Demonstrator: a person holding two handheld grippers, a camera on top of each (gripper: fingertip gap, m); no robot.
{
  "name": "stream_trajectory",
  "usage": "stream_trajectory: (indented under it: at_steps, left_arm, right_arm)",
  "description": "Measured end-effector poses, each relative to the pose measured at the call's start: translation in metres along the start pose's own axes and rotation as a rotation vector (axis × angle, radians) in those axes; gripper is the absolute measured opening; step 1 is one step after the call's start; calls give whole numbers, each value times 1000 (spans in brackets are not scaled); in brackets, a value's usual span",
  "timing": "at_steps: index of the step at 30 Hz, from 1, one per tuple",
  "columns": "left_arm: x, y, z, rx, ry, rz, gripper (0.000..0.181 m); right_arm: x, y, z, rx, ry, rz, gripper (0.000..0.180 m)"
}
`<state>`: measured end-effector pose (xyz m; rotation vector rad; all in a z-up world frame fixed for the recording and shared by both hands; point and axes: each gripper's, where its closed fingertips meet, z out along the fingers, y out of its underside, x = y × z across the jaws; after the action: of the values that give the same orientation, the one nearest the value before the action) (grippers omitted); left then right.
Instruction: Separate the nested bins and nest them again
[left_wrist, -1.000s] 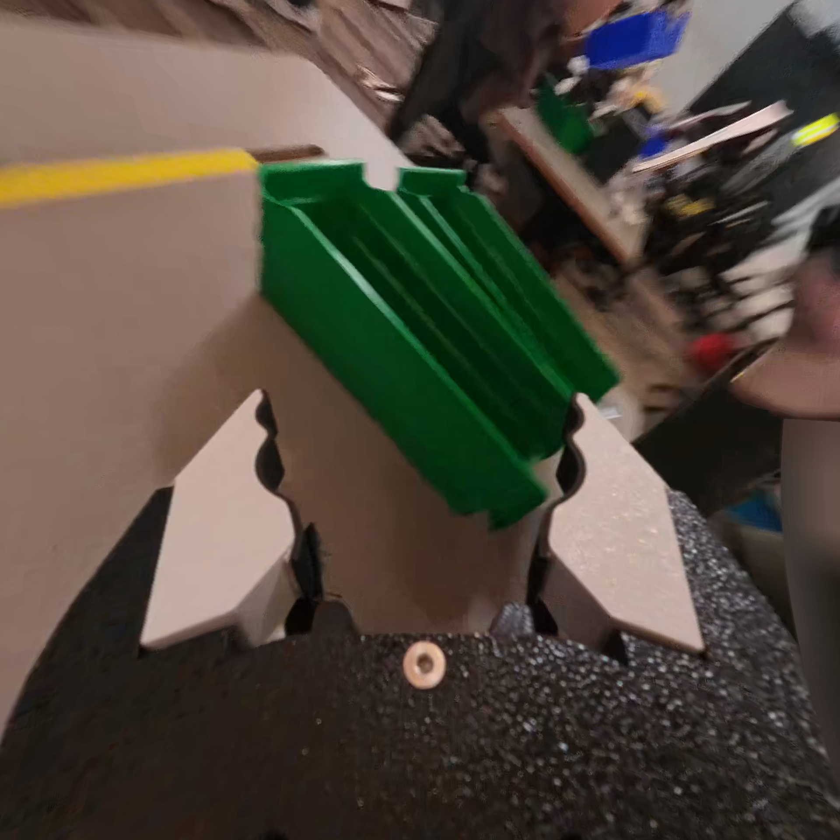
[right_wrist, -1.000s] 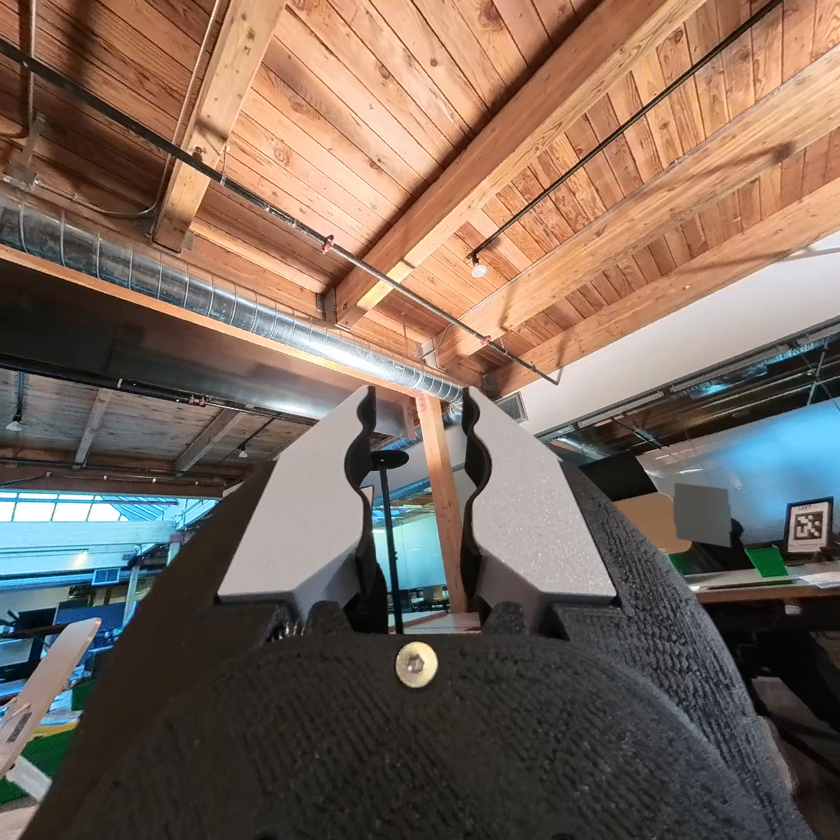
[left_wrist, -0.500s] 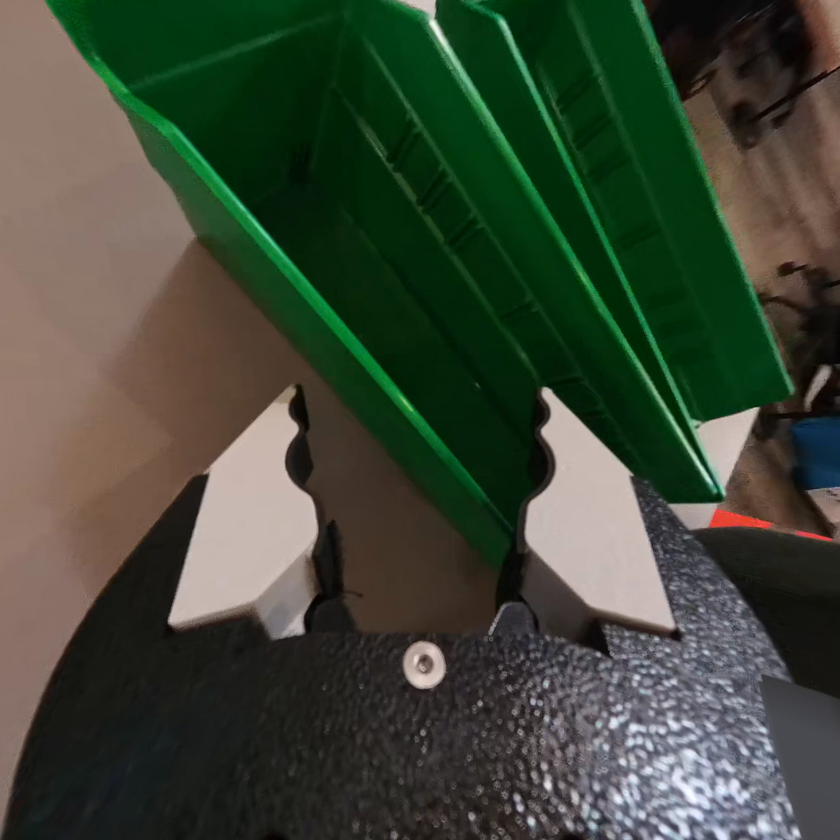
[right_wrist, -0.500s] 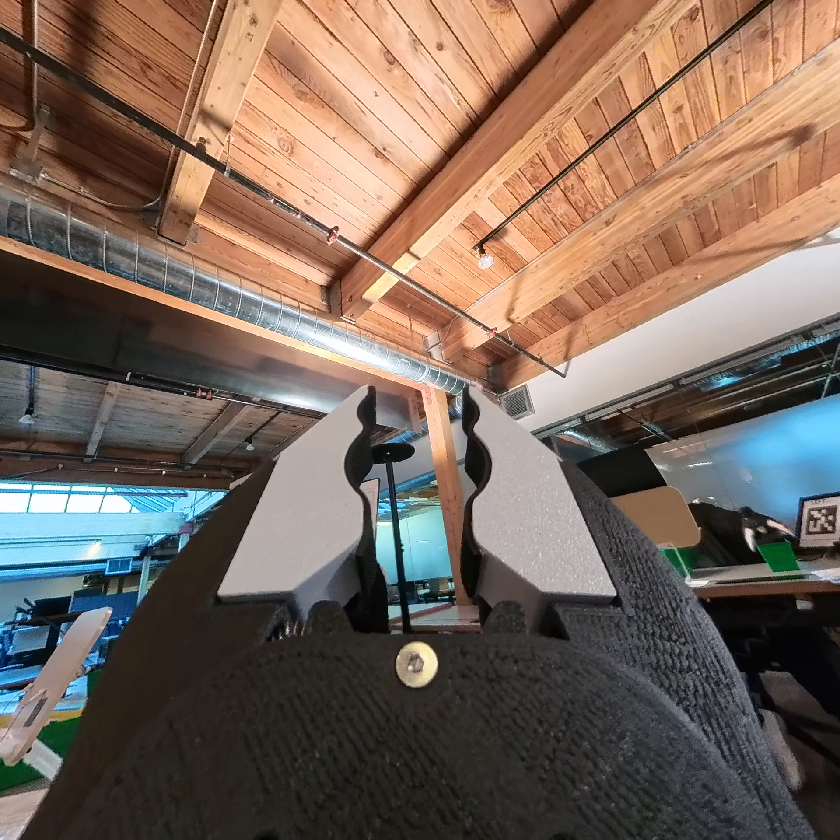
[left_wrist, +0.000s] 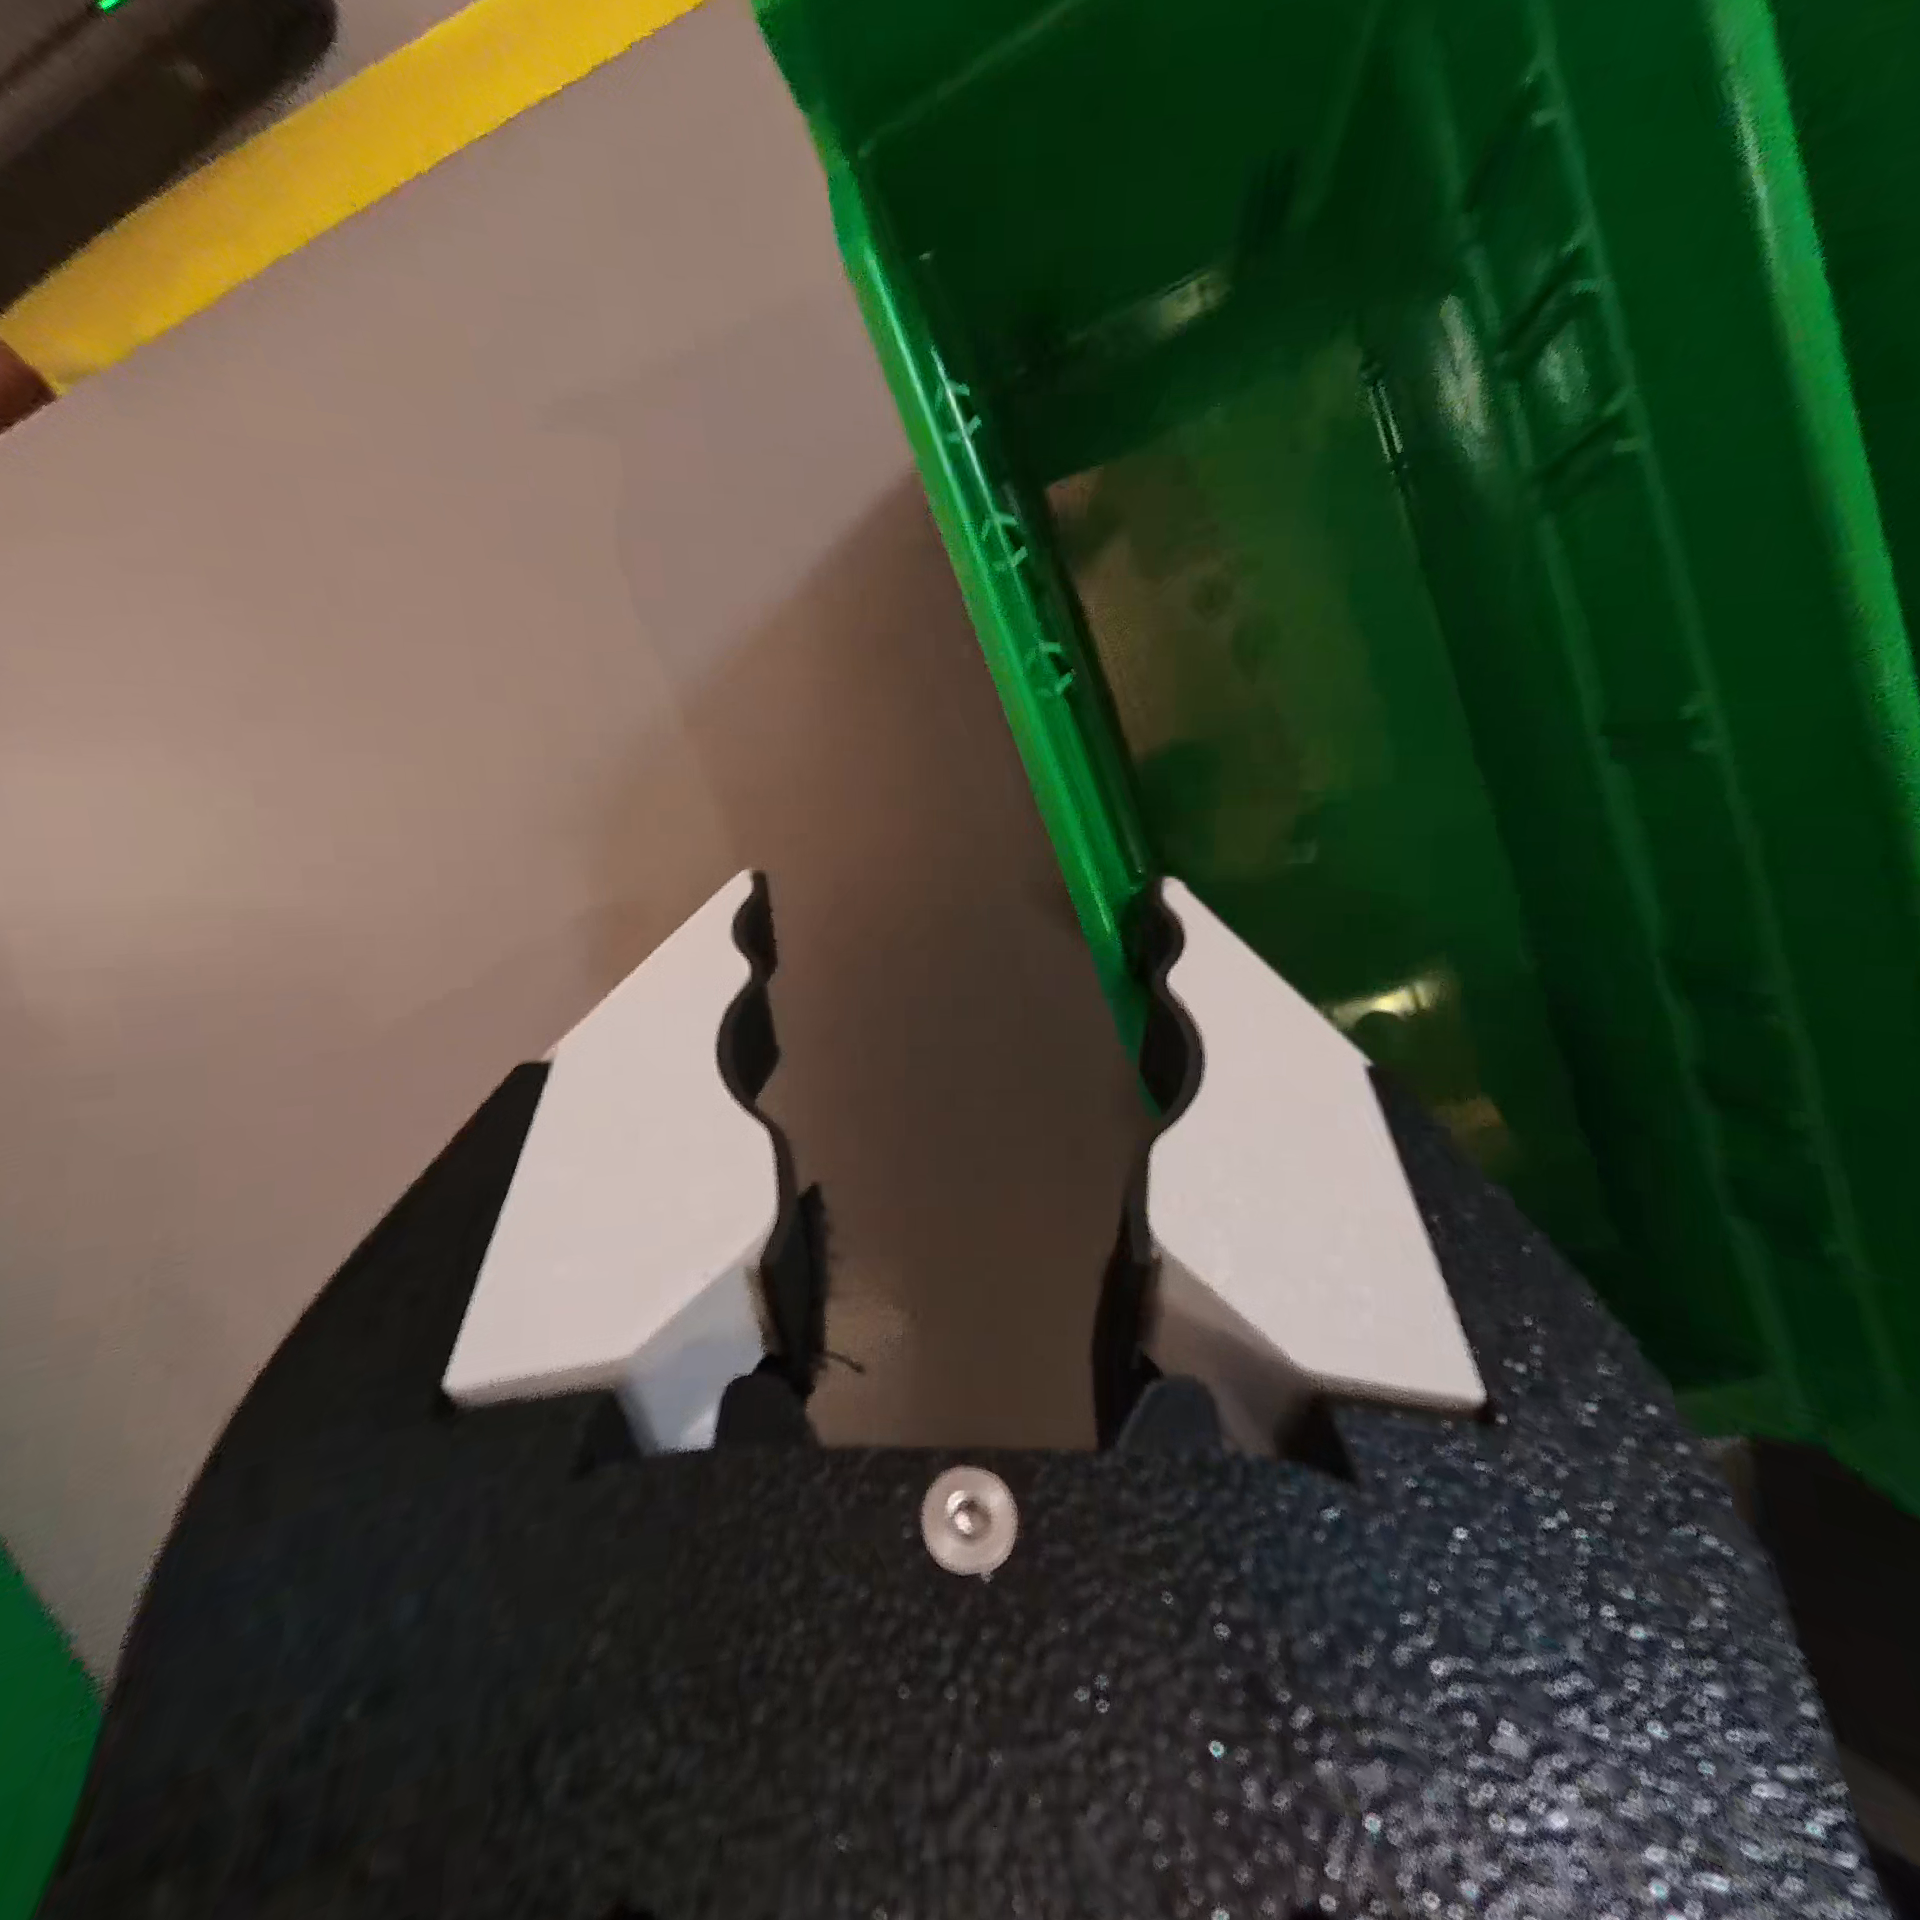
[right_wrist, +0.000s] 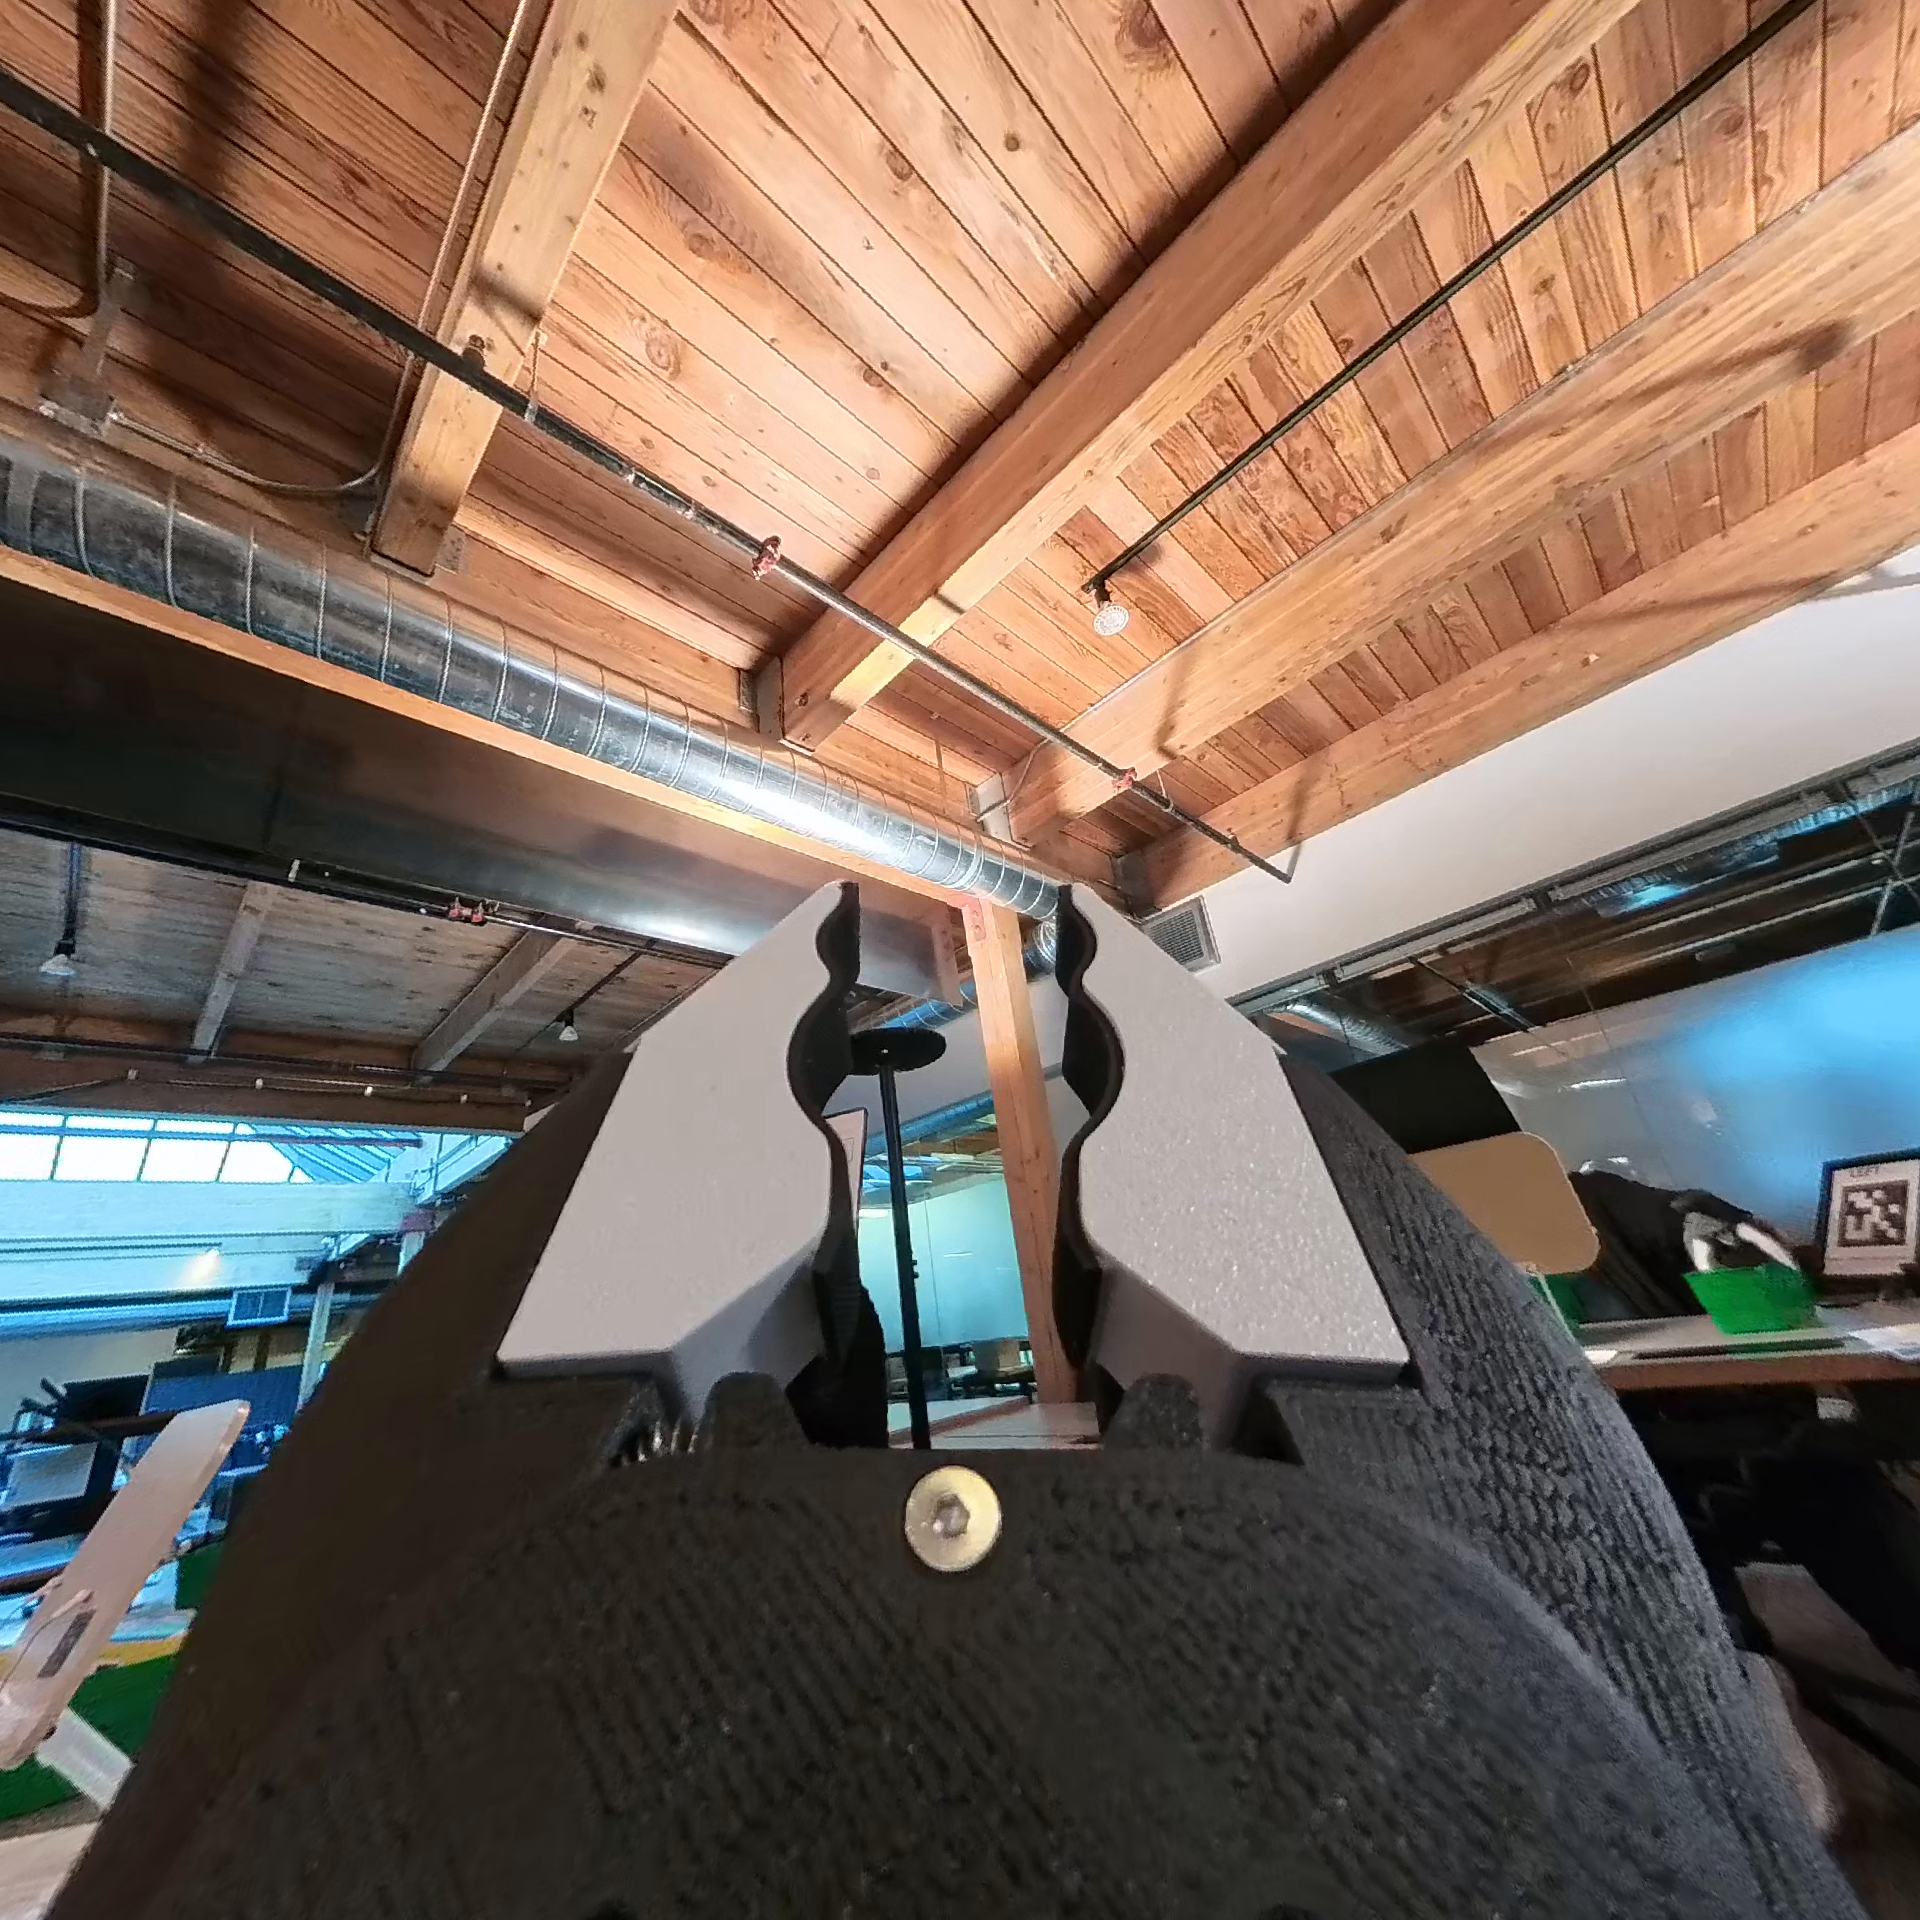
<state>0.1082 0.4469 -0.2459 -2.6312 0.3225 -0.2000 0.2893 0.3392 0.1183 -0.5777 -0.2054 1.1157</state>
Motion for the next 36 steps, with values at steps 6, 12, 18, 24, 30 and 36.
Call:
stream_trajectory:
  at_steps: [6,12,18,24,30,36]
  left_arm:
    - [27,-5,0,17,301,-135,62]
    - [68,-2,4,-25,454,-113,67]
    - [63,8,19,-117,286,-9,49]
    - [35,11,19,-143,151,157,3]
    - [-11,9,-32,-64,200,114,3]
    - [-113,7,-163,165,139,-76,2]
  right_arm:
    - [0,4,2,-11,-6,12,36]
    - [-4,2,1,-1,-14,15,36]
    - [-7,1,1,1,-19,3,36]
    - [-2,-3,-1,14,-12,21,36]
    - [0,-11,-4,32,-12,29,36]
    - [7,-18,-8,58,2,39,36]
